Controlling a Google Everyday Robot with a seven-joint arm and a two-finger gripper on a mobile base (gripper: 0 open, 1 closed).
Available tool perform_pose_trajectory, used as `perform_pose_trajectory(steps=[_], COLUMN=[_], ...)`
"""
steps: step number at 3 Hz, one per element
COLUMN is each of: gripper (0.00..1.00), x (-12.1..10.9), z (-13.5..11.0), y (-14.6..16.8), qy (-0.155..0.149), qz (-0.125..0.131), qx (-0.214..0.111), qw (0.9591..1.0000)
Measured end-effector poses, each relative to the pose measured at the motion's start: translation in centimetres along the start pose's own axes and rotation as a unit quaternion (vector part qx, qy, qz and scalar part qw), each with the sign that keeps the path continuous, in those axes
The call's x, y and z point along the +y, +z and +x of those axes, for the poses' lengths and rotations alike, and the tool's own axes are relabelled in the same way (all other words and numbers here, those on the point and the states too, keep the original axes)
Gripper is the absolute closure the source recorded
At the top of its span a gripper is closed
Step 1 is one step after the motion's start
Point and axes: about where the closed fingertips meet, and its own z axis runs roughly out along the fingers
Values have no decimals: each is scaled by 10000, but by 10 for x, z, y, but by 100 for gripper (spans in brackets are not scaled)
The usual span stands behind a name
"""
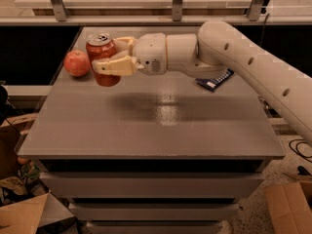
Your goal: Pick coke can
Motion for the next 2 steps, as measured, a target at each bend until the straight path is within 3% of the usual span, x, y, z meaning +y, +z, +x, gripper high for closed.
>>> perform_pose_trajectory(steps=[2], gripper=[100], x=[5], z=[7], y=[5], qy=[140], qz=[-207], qx=[42], qw=[9997])
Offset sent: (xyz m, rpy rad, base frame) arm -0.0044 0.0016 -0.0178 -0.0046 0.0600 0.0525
